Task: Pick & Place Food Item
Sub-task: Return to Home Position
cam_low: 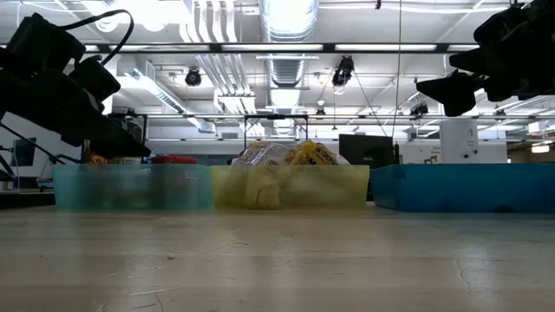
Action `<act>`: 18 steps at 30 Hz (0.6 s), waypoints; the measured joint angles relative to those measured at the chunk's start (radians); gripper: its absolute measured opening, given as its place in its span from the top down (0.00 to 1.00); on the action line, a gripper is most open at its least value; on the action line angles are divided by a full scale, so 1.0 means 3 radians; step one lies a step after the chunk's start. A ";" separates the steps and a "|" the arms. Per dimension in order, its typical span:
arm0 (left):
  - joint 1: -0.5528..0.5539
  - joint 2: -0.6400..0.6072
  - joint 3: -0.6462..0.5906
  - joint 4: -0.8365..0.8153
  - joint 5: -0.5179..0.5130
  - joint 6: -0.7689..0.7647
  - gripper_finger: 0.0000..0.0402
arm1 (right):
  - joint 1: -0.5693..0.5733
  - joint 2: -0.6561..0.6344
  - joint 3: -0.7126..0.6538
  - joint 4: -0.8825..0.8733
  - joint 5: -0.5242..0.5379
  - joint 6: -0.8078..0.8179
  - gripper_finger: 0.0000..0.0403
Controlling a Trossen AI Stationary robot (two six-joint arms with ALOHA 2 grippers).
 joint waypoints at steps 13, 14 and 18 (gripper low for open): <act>0.0000 -0.0001 0.0000 0.0000 0.0001 0.0000 0.17 | 0.0000 0.0000 0.0000 -0.0001 0.0000 -0.0036 0.13; 0.0000 0.0000 0.0000 0.0000 0.0000 0.0000 0.17 | 0.0000 0.0000 0.0000 -0.0001 0.0000 -0.0017 0.13; 0.0000 0.0000 0.0000 0.0000 0.0000 -0.0001 0.17 | 0.0000 0.0000 0.0000 -0.0002 0.0000 -0.0019 0.13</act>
